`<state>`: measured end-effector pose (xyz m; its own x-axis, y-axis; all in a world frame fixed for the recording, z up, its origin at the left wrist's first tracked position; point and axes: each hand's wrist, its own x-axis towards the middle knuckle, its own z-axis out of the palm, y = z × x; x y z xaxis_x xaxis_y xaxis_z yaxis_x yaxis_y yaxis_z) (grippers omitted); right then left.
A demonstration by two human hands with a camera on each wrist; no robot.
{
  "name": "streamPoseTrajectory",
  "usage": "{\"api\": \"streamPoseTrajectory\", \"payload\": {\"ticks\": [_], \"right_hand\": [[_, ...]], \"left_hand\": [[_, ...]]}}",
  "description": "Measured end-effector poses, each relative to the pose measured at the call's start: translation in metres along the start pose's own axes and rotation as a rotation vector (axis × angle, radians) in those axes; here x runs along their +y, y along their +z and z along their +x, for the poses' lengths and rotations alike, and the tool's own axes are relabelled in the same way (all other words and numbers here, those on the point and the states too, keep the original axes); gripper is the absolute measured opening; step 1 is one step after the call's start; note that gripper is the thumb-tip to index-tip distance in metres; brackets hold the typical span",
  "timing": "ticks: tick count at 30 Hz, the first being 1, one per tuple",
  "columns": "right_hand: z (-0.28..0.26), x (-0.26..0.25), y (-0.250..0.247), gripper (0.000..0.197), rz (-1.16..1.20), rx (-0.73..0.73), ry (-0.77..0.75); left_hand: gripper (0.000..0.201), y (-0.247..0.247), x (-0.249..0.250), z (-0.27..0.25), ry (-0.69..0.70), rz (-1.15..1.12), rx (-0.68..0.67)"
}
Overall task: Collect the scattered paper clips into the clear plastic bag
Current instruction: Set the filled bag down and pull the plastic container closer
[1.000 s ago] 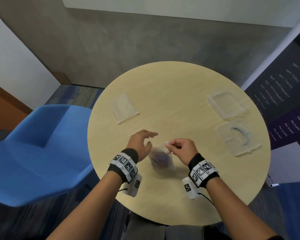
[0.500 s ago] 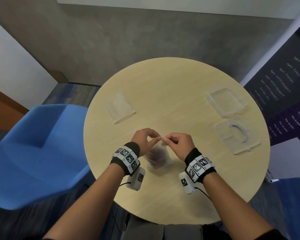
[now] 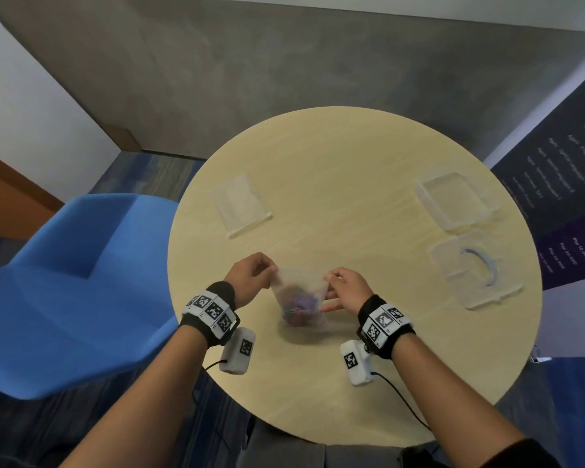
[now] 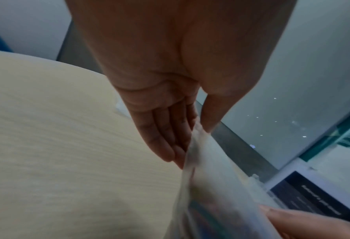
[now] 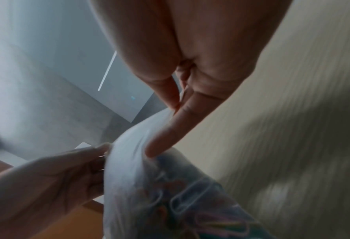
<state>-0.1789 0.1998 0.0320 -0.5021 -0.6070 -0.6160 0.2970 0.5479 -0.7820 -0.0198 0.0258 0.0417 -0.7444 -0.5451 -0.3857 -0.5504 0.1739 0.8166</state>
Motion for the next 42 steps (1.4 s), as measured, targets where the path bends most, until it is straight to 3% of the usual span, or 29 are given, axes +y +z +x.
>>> {"api": "streamPoseTrajectory", "payload": {"ticks": [3,6,9,12,15,17,20,24,28,32,34,38,42], "right_hand": [[0.01,0.0,0.02,0.017,0.04,-0.062,0.084],[0.026,0.001,0.008,0.014,-0.111,-0.017,0.057],[0.049,-0.011,-0.051,0.012,-0.52,0.243,-0.186],[0.066,-0.03,-0.124,0.029,-0.778,0.548,-0.308],[0.078,-0.042,-0.178,0.057,-0.964,0.671,-0.144],[0.088,-0.043,-0.198,0.066,-1.029,0.648,-0.009],[0.102,-0.034,-0.21,0.064,-1.046,0.595,0.07],[0.111,-0.033,-0.201,0.051,-0.926,0.656,-0.124],[0.105,-0.042,-0.173,0.027,-0.839,0.637,-0.22],[0.09,-0.037,-0.143,0.02,-0.863,0.477,-0.275],[0.077,-0.03,-0.129,0.019,-0.881,0.395,-0.305],[0.04,-0.005,-0.113,0.017,-0.921,0.273,-0.311],[-0.003,0.024,-0.109,0.018,-0.935,0.174,-0.288]], "left_hand": [[0.007,-0.008,-0.014,0.008,-0.094,0.071,0.078],[0.003,-0.012,-0.022,0.026,-0.12,0.212,0.073],[0.015,-0.023,-0.027,0.053,-0.124,0.337,0.226],[0.046,-0.038,-0.029,0.077,-0.106,0.404,0.393],[0.075,-0.048,-0.041,0.091,-0.15,0.633,0.212],[0.072,-0.048,-0.051,0.092,-0.151,0.77,0.161],[0.055,-0.045,-0.059,0.084,-0.137,0.714,0.286],[0.026,-0.043,-0.064,0.071,-0.123,0.605,0.407],[0.027,-0.048,-0.056,0.062,-0.141,0.365,0.511],[0.019,-0.056,-0.025,0.052,-0.123,-0.133,0.612],[0.017,-0.06,-0.003,0.046,-0.031,-0.167,0.639],[0.023,-0.049,0.056,0.034,0.165,-0.152,0.61],[0.037,-0.001,0.106,0.023,0.4,-0.117,0.364]]}}
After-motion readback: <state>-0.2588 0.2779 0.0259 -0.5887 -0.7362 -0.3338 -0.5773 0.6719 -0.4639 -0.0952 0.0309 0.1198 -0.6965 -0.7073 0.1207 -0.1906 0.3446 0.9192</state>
